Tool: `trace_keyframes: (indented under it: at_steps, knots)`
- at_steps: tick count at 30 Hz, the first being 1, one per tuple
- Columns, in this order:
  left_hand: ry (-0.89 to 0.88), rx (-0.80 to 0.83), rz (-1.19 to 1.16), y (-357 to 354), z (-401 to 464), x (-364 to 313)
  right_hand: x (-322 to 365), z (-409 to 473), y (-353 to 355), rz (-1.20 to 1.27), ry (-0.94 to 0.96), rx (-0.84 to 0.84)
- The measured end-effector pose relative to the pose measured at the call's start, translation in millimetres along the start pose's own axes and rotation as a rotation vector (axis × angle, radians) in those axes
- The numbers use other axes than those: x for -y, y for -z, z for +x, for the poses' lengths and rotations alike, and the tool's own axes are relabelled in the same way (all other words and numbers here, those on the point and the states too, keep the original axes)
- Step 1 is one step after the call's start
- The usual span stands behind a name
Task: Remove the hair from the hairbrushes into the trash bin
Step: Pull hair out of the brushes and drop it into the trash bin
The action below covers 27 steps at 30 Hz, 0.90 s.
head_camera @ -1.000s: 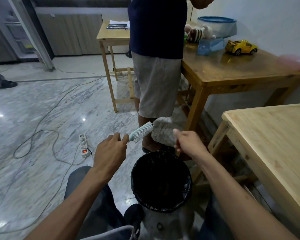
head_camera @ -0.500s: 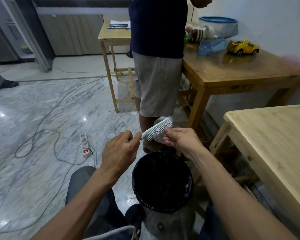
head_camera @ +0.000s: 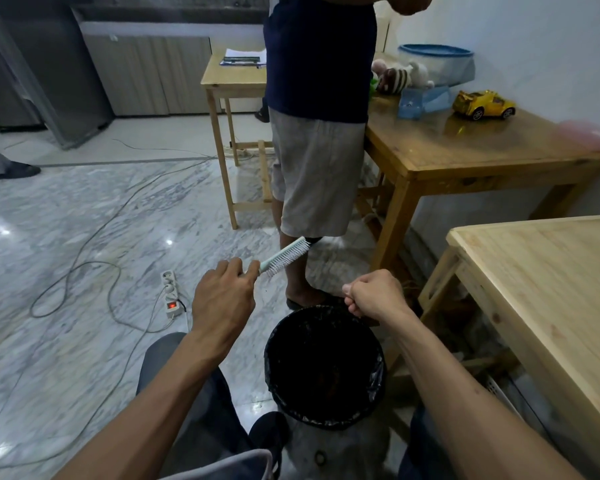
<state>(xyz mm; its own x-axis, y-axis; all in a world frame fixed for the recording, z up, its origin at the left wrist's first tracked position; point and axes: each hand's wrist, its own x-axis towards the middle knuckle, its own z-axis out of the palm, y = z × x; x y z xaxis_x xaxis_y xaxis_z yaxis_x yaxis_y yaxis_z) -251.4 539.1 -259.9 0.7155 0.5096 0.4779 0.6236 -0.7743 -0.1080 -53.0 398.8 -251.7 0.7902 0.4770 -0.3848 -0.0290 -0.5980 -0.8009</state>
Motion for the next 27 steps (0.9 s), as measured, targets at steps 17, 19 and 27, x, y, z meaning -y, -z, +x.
trace_keyframes:
  at_steps: [17,19,27]
  knots:
    - [0.136,0.164,-0.007,-8,-4,22,-16,-3,10,0.076,0.024,0.131]
    - [0.129,0.163,-0.07,-5,-5,15,-14,-2,5,0.023,0.058,0.192]
    - [0.172,0.095,-0.391,-3,-3,-2,-1,12,11,-0.554,0.328,-0.054]
